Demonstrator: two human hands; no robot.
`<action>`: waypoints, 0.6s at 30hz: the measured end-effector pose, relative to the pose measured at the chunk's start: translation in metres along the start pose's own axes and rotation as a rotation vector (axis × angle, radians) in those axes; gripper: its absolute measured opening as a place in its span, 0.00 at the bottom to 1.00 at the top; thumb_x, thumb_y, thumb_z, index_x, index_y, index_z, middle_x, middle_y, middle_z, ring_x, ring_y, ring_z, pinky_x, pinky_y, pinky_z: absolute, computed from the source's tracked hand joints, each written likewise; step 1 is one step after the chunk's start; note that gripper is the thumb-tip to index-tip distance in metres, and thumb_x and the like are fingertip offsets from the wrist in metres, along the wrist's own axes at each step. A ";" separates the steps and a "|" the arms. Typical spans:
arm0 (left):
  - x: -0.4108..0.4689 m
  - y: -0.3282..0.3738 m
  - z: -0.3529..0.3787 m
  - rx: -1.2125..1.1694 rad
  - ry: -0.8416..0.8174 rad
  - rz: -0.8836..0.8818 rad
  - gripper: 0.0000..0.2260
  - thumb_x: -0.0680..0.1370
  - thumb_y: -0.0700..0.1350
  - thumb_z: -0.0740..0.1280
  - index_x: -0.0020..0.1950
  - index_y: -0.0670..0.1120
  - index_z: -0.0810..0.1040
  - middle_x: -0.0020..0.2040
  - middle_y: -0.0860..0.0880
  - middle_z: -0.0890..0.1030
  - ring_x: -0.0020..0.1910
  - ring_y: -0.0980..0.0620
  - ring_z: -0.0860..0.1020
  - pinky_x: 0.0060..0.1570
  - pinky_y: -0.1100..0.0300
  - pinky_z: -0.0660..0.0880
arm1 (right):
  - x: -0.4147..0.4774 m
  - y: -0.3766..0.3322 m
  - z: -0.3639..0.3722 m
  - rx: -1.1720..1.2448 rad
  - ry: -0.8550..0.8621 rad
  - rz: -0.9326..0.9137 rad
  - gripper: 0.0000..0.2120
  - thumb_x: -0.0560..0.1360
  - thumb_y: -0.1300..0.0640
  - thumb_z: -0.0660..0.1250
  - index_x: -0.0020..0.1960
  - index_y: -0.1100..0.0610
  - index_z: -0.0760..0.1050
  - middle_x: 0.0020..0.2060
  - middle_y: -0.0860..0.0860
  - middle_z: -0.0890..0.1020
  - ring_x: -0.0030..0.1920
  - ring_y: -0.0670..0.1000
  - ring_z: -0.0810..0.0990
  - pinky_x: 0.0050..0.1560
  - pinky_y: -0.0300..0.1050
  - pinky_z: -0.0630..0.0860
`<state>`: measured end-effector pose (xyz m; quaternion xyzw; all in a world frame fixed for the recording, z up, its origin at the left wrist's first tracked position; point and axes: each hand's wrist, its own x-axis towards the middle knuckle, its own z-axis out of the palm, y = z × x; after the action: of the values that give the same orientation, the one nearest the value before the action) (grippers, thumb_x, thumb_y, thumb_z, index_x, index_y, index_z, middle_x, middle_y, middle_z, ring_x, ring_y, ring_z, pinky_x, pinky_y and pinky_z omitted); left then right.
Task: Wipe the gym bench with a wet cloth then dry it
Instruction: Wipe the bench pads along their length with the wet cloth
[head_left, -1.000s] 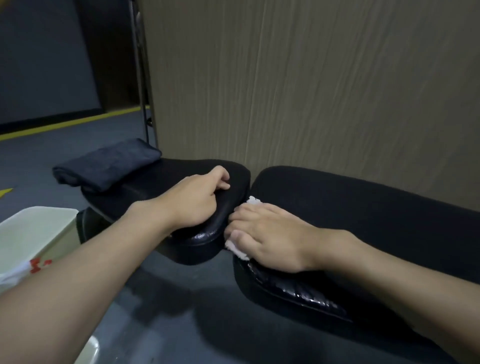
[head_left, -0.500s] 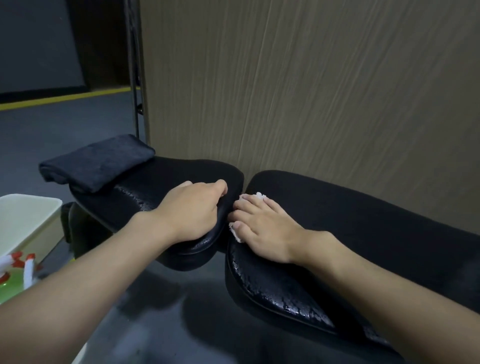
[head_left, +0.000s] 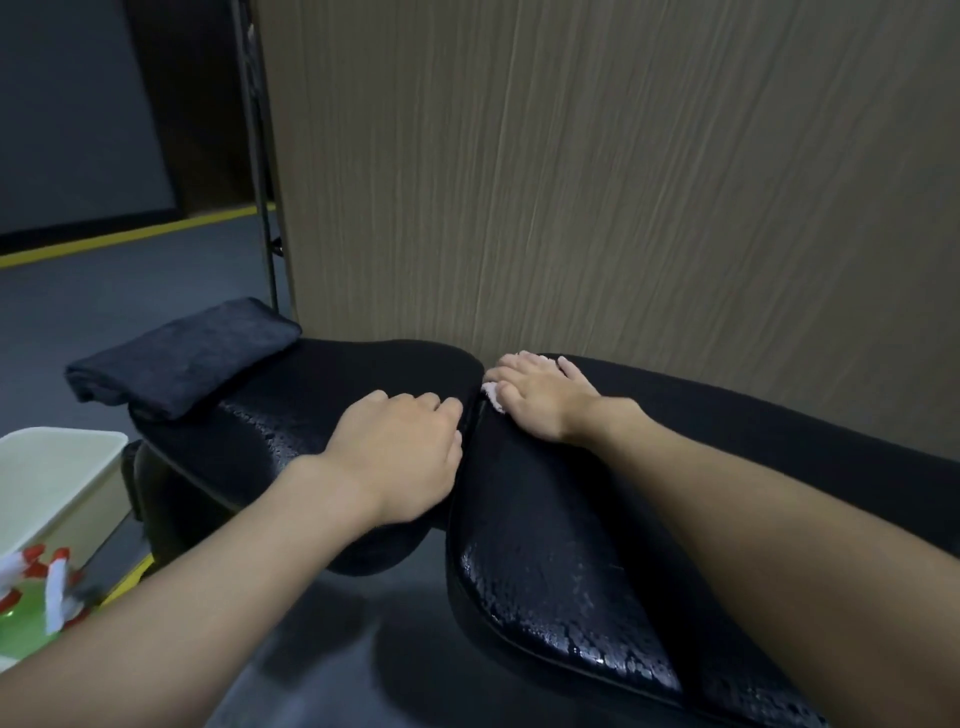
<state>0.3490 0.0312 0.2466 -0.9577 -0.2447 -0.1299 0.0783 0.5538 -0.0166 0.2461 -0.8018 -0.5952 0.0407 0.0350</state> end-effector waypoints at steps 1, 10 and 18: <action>0.000 0.002 0.001 0.020 0.002 -0.004 0.13 0.82 0.51 0.50 0.58 0.50 0.71 0.55 0.51 0.78 0.55 0.48 0.77 0.52 0.52 0.67 | -0.003 -0.001 0.002 -0.007 0.013 0.000 0.22 0.82 0.51 0.44 0.70 0.44 0.68 0.69 0.42 0.67 0.74 0.47 0.57 0.76 0.58 0.47; 0.015 0.018 -0.017 -0.076 -0.082 -0.095 0.13 0.81 0.48 0.53 0.60 0.49 0.73 0.55 0.47 0.79 0.54 0.45 0.77 0.48 0.51 0.67 | -0.102 -0.023 0.003 -0.009 -0.028 -0.143 0.23 0.84 0.48 0.43 0.79 0.43 0.51 0.78 0.43 0.54 0.79 0.46 0.46 0.78 0.53 0.42; 0.017 0.065 -0.023 -0.388 -0.119 -0.070 0.17 0.78 0.39 0.56 0.66 0.47 0.70 0.59 0.49 0.78 0.58 0.46 0.76 0.54 0.49 0.74 | -0.131 0.003 0.004 -0.027 -0.076 0.042 0.26 0.84 0.43 0.40 0.81 0.43 0.43 0.81 0.45 0.46 0.80 0.49 0.40 0.78 0.55 0.40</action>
<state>0.3902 -0.0222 0.2682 -0.9517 -0.2524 -0.1204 -0.1269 0.5181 -0.1423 0.2451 -0.8123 -0.5797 0.0639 0.0005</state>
